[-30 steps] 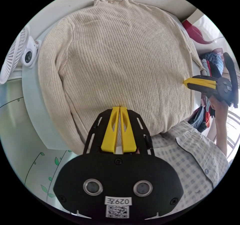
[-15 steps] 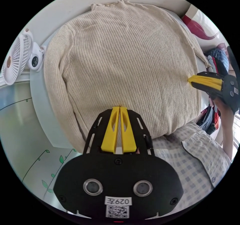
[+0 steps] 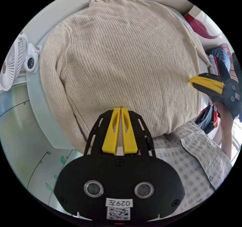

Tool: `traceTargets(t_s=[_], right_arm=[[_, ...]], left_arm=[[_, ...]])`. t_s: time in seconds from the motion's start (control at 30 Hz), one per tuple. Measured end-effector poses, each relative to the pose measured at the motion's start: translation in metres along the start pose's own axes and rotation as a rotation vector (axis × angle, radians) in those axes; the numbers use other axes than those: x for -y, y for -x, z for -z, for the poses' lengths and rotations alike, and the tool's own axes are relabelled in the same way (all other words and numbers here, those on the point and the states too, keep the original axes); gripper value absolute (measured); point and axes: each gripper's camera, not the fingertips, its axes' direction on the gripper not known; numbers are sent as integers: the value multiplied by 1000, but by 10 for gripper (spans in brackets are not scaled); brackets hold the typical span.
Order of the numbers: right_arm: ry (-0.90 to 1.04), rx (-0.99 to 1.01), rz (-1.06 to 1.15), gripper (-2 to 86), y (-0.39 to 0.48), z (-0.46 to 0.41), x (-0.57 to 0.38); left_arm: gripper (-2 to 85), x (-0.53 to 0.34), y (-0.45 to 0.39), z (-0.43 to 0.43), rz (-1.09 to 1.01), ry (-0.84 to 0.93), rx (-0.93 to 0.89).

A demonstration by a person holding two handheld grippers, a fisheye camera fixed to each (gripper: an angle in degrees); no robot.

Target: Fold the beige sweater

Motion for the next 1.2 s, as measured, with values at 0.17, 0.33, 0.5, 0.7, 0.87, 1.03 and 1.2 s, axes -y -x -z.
traceTargets(t_s=[0.17, 0.33, 0.5, 0.7, 0.87, 1.03, 1.2], right_arm=[[8, 59, -24, -6, -15, 2, -6], [-10, 113, -40, -7, -32, 4, -17], [-13, 159, -66, -8, -49, 6, -29], [-16, 80, -12, -7, -50, 11, -42], [-25, 44, -7, -7, -56, 15, -55], [-20, 30, 31, -7, -68, 19, -68], [-19, 58, 19, -6, -91, 25, -85]], left_arm=[[-10, -3, 3, -1, 29, -16, -42], [-10, -9, -21, -1, -44, -45, 84], [-10, -6, -37, -3, -62, -21, 168], [-10, -9, -32, -3, -52, -35, 123], [-10, -9, -25, -3, -20, -39, 70], [-10, -6, -23, -4, -25, -19, 59], [-10, -7, -23, -5, -32, -27, 65]])
